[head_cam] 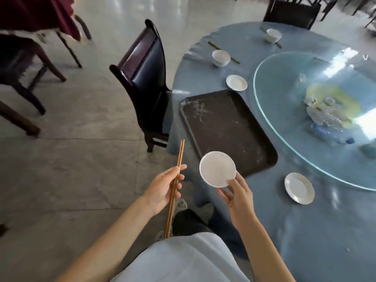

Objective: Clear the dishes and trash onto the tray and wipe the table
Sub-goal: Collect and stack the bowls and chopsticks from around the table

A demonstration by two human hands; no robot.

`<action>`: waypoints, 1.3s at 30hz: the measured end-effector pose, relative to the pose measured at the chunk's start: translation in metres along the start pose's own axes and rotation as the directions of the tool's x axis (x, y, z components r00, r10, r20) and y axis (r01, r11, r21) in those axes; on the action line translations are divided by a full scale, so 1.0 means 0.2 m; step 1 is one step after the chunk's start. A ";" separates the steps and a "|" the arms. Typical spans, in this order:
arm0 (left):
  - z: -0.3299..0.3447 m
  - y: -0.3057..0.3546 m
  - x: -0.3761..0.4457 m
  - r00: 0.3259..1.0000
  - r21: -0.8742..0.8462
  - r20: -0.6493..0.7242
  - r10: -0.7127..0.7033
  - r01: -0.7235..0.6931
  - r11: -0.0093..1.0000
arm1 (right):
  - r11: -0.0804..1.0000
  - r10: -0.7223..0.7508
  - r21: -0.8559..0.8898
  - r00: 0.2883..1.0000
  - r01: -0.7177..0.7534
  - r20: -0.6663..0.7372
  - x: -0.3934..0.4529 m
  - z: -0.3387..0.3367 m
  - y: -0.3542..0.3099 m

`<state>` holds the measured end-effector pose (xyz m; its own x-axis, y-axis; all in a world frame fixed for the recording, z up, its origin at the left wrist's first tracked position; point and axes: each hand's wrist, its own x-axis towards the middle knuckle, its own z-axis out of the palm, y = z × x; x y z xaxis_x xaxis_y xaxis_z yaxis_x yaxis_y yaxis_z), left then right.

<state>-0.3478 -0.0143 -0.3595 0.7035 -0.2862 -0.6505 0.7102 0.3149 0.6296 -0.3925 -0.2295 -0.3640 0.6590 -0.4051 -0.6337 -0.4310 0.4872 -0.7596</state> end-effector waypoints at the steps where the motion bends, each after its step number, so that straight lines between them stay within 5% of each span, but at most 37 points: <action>1: -0.04 0.04 0.01 1.000 -0.009 -0.021 0.015 -0.015 1.000 | 1.000 0.004 -0.011 1.000 -0.004 0.022 0.03 0.07 0.00; 16: -0.56 0.94 0.58 0.983 -0.004 -0.183 0.006 -0.007 1.000 | 0.996 0.074 -0.066 0.991 -0.067 0.116 0.62 1.19 -0.11; 29: -0.77 1.91 1.02 0.991 0.070 -0.128 0.049 -0.040 0.997 | 0.999 0.032 -0.015 0.985 -0.030 0.170 0.93 2.11 -0.51; 39: -1.19 2.75 1.50 0.998 0.220 0.055 -0.008 -0.005 0.975 | 0.980 -0.135 0.155 0.988 0.122 0.078 1.09 2.95 -0.61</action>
<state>0.2473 0.2887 -0.3098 0.6984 -0.3381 -0.6308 0.6948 0.1093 0.7108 0.1675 0.0796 -0.3226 0.7575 -0.4056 -0.5116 -0.2464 0.5481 -0.7993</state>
